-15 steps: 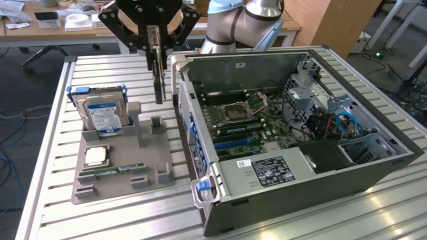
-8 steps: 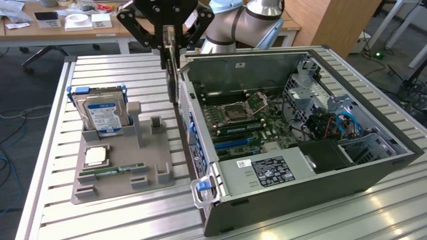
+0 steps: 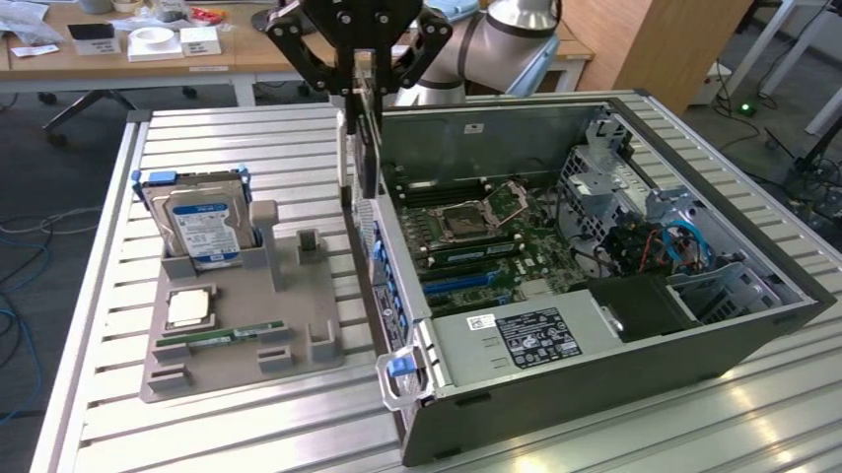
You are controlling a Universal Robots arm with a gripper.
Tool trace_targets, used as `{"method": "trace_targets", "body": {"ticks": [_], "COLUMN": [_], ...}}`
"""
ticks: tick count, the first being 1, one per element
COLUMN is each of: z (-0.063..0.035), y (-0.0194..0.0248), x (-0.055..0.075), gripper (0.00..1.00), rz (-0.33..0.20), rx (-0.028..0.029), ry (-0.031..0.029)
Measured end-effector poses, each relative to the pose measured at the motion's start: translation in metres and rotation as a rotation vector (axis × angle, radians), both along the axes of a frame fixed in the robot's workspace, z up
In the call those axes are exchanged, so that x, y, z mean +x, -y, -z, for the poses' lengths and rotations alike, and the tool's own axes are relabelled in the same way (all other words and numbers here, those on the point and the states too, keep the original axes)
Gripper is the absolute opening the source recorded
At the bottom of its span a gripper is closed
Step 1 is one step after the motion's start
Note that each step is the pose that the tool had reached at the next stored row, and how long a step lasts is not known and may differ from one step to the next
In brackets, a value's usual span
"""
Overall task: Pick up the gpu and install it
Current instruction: 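Pick up the gpu and move the gpu toward the slot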
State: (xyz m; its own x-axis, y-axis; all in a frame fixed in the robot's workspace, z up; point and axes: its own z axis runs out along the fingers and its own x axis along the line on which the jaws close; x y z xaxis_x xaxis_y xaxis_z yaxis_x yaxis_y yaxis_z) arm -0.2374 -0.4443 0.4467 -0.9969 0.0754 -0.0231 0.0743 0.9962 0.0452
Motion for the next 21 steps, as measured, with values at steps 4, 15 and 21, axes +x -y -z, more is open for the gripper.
{"method": "trace_targets", "body": {"ticks": [4, 15, 21], "z": [-0.0001, 0.0000, 0.0000], "y": [0.0000, 0.0000, 0.0000], "x": [0.011, 0.037, 0.050], "gripper": [0.27, 0.27, 0.27], "rz": [0.000, 0.000, 0.000], "rx": [0.0001, 0.0002, 0.0002], "ry": [-0.0001, -0.0001, 0.0000]}}
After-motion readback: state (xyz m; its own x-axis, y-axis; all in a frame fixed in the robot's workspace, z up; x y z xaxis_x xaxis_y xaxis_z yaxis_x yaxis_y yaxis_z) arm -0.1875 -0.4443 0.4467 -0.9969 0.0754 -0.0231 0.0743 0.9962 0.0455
